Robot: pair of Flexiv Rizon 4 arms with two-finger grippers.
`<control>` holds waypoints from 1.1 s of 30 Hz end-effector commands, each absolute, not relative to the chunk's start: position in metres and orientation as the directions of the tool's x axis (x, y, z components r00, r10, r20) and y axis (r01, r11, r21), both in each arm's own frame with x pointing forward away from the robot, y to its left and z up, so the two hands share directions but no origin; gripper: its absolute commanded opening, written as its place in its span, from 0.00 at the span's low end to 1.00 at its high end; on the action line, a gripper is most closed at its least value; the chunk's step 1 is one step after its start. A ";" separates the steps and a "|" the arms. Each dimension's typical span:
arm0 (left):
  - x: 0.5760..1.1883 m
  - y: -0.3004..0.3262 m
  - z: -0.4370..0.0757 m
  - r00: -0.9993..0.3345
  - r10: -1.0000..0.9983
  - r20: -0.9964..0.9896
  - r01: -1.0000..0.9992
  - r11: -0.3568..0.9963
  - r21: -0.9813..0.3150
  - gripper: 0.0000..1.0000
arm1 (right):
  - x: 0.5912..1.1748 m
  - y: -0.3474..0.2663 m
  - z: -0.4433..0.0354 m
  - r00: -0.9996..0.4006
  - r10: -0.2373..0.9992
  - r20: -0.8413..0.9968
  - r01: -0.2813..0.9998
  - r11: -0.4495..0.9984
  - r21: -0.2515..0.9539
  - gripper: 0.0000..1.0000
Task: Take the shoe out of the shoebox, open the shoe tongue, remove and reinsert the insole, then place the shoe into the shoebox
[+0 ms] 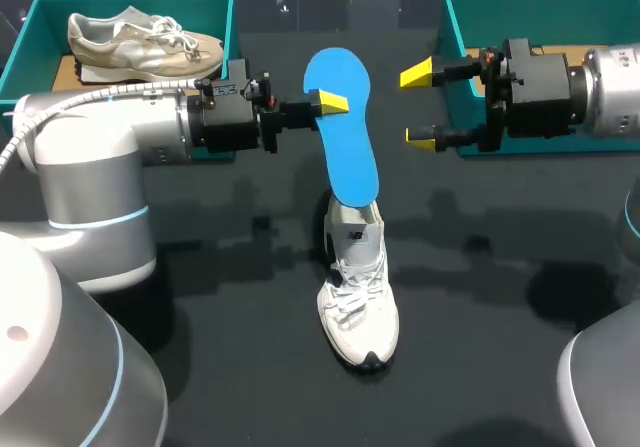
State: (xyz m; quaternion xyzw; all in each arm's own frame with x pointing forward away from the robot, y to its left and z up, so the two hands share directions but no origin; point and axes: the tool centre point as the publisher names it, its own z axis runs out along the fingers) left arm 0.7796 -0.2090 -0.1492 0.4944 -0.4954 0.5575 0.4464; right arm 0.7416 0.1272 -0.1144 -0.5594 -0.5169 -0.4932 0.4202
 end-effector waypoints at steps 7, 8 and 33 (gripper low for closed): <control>0.784 -0.193 -0.133 -0.505 0.090 0.859 -0.852 -0.213 -0.478 0.00 | 0.743 0.128 -0.122 -0.027 0.097 0.995 0.994 -0.101 0.037 1.00; 0.784 -0.191 -0.130 -0.566 0.090 0.819 -0.813 -0.225 -0.537 0.00 | 0.742 0.128 -0.123 -0.027 0.090 0.996 0.994 -0.102 0.036 1.00; 0.782 -0.181 -0.112 -0.957 0.013 0.291 -0.282 -0.287 -0.916 0.00 | 0.742 0.127 -0.124 -0.027 0.076 0.997 0.994 -0.105 0.035 1.00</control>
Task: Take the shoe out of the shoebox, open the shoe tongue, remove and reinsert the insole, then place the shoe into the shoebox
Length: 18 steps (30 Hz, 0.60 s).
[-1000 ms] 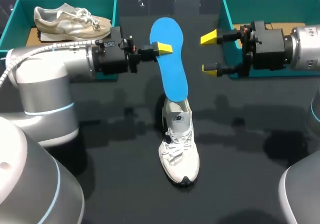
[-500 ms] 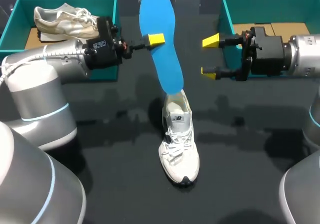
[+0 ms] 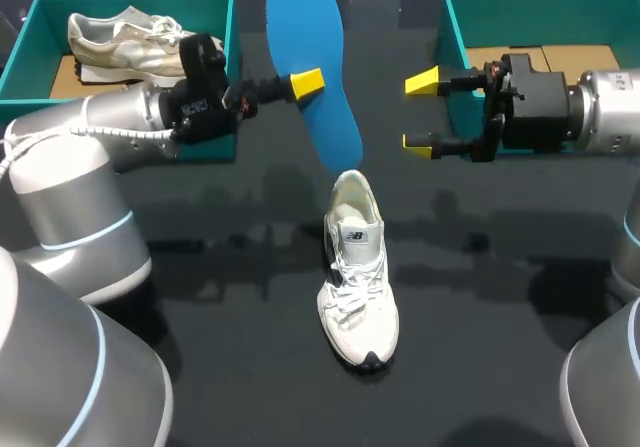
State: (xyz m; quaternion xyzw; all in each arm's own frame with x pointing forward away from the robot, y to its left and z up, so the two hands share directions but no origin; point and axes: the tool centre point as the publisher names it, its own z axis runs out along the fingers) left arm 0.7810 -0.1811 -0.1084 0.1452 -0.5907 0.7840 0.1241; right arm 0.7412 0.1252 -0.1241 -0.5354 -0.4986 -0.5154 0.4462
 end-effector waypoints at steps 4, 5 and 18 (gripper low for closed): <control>0.782 -0.181 -0.112 -0.957 0.013 0.291 -0.282 -0.287 -0.916 0.00 | 0.742 0.127 -0.124 -0.027 0.076 0.997 0.994 -0.105 0.035 1.00; 0.782 -0.181 -0.112 -0.957 0.013 0.291 -0.282 -0.287 -0.916 0.00 | 0.742 0.127 -0.124 -0.027 0.076 0.997 0.994 -0.105 0.035 1.00; 0.771 -0.167 -0.106 -0.954 0.056 -0.294 0.273 -0.233 -0.933 0.00 | 0.742 0.127 -0.124 -0.027 0.076 0.997 0.994 -0.105 0.035 1.00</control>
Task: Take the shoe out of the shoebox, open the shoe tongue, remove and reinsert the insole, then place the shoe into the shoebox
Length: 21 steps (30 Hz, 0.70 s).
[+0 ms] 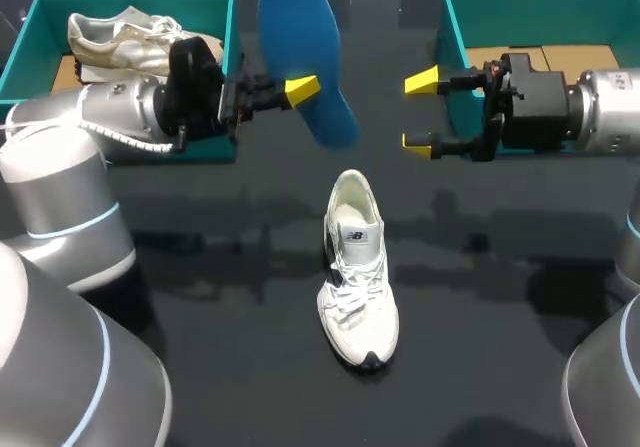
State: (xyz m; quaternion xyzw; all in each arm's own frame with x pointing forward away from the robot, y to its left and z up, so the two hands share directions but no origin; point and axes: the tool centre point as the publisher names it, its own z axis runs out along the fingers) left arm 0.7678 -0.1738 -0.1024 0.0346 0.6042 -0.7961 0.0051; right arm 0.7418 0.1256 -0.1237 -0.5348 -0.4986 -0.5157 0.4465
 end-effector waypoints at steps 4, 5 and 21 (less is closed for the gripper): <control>0.770 -0.165 -0.109 -0.888 0.045 -0.457 0.442 -0.188 -0.877 0.00 | 0.742 0.127 -0.124 -0.027 0.076 0.997 0.994 -0.105 0.035 1.00; 0.770 -0.165 -0.109 -0.868 0.043 -0.495 0.481 -0.177 -0.858 0.00 | 0.742 0.127 -0.124 -0.027 0.076 0.997 0.994 -0.105 0.035 1.00; 0.774 -0.191 -0.128 -0.476 0.031 -0.879 0.878 -0.030 -0.477 0.00 | 0.742 0.127 -0.124 -0.027 0.076 0.997 0.994 -0.105 0.035 1.00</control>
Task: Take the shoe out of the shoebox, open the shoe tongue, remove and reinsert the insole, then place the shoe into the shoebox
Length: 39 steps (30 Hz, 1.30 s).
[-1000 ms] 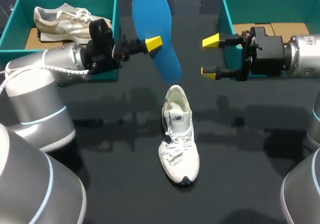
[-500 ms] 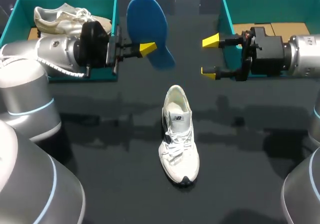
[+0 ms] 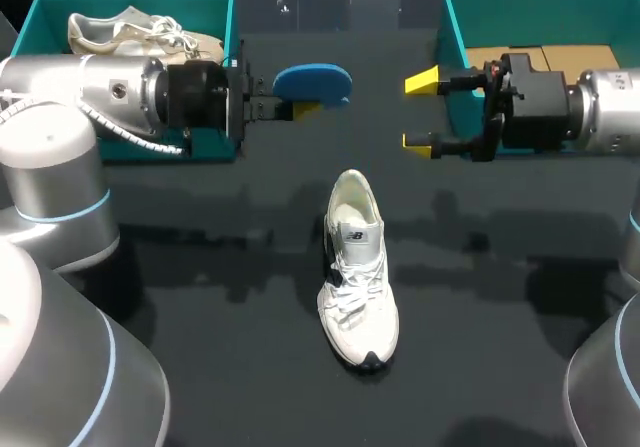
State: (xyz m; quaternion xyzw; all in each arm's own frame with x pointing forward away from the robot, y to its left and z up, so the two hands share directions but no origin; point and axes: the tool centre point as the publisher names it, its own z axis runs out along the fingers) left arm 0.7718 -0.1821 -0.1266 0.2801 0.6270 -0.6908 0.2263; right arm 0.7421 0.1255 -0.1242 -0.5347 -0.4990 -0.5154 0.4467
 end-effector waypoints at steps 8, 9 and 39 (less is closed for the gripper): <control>0.781 -0.200 -0.138 -0.274 0.016 -0.961 0.961 -0.016 -0.275 0.00 | 0.742 0.127 -0.123 -0.029 0.077 0.997 0.995 -0.094 0.037 1.00; 0.781 -0.201 -0.139 -0.257 0.015 -0.966 0.966 -0.018 -0.258 0.00 | 0.742 0.127 -0.123 -0.030 0.079 0.996 0.996 -0.084 0.036 1.00; 0.804 -0.231 -0.154 -0.039 -0.005 -0.999 0.999 0.027 -0.039 0.00 | 0.742 0.163 -0.136 0.014 0.096 0.995 1.000 -0.019 -0.013 0.88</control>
